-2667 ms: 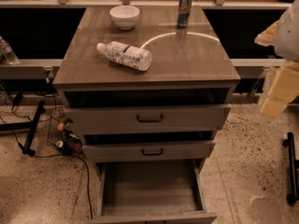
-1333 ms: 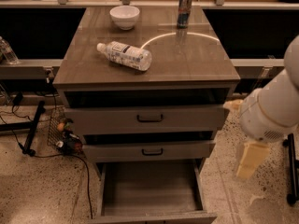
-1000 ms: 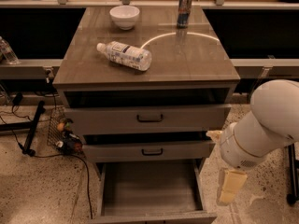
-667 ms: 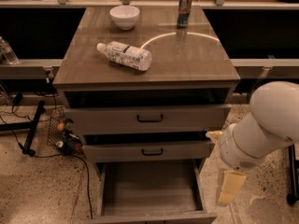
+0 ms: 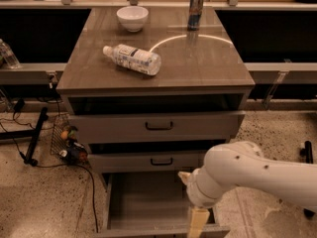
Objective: Close bottom drawer
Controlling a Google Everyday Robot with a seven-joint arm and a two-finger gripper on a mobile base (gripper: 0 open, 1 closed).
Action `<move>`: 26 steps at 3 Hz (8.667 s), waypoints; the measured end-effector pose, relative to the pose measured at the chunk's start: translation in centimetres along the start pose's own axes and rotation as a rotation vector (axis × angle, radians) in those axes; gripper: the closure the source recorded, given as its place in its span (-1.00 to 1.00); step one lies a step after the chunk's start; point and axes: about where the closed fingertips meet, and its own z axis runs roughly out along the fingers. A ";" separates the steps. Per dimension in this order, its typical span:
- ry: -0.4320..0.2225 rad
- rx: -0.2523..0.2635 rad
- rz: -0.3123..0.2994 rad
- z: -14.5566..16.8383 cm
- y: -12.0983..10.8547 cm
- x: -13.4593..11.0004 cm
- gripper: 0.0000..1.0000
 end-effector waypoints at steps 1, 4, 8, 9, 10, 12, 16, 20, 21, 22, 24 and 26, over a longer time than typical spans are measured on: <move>-0.026 0.002 -0.030 6.1 -0.6 -0.5 -1.00; -0.025 0.031 -0.036 16.2 -2.8 0.6 -1.00; 0.116 0.066 0.105 27.4 -5.8 15.4 -1.00; 0.119 0.047 0.142 30.8 -4.2 17.9 -1.00; 0.101 0.039 0.164 33.5 -3.1 18.9 -0.93; 0.057 0.064 0.164 35.5 -4.0 18.1 -0.11; 0.029 0.127 0.142 34.2 -8.5 15.5 0.66; 0.034 0.170 0.160 28.8 -6.4 17.3 -0.70; 0.058 0.158 0.175 29.1 -5.1 19.0 -0.24; 0.073 0.133 0.186 31.0 -3.5 20.6 0.39; 0.052 0.109 0.187 34.3 -2.7 21.0 1.00; -0.070 0.167 0.149 37.3 -6.1 17.2 1.00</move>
Offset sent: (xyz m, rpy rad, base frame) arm 0.0252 0.0629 -0.1861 0.0441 -0.0011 -0.0032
